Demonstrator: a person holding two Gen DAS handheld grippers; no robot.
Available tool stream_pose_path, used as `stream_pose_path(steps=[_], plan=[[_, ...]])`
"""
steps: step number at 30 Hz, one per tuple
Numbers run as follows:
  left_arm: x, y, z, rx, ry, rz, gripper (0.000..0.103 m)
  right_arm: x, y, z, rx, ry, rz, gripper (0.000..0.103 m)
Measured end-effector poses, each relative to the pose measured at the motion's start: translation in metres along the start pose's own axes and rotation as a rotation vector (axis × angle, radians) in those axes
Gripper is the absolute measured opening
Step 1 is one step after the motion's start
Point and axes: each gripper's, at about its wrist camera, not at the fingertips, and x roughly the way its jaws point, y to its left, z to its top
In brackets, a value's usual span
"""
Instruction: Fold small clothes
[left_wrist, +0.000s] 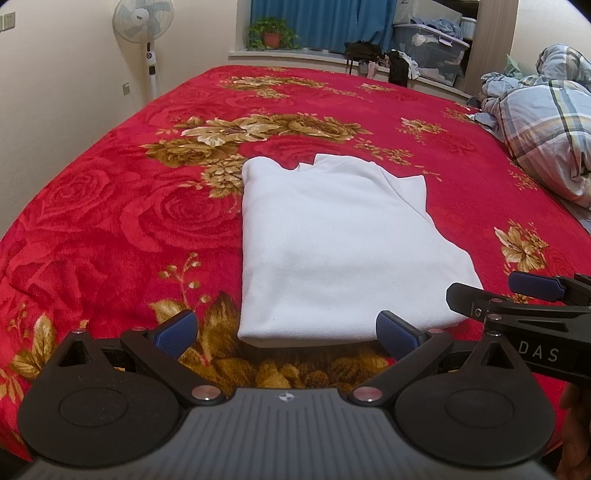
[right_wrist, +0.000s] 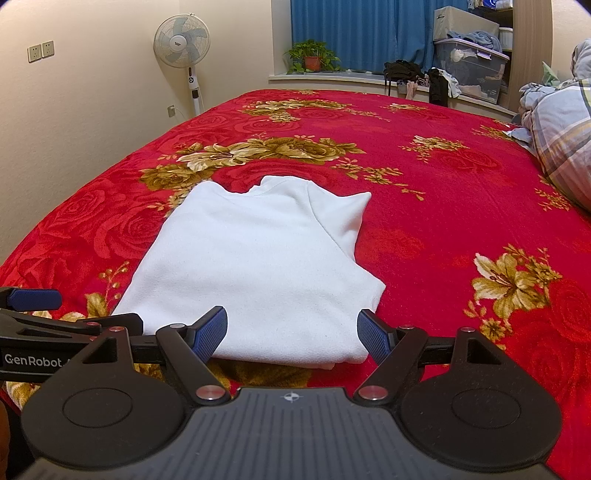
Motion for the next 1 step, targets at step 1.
stream_pose_path(steps=[1], plan=[[0.0002, 0.0008, 0.0006, -0.001, 0.002, -0.001, 0.103, 0.0, 0.0, 0.0, 0.0, 0.0, -0.001, 0.079]])
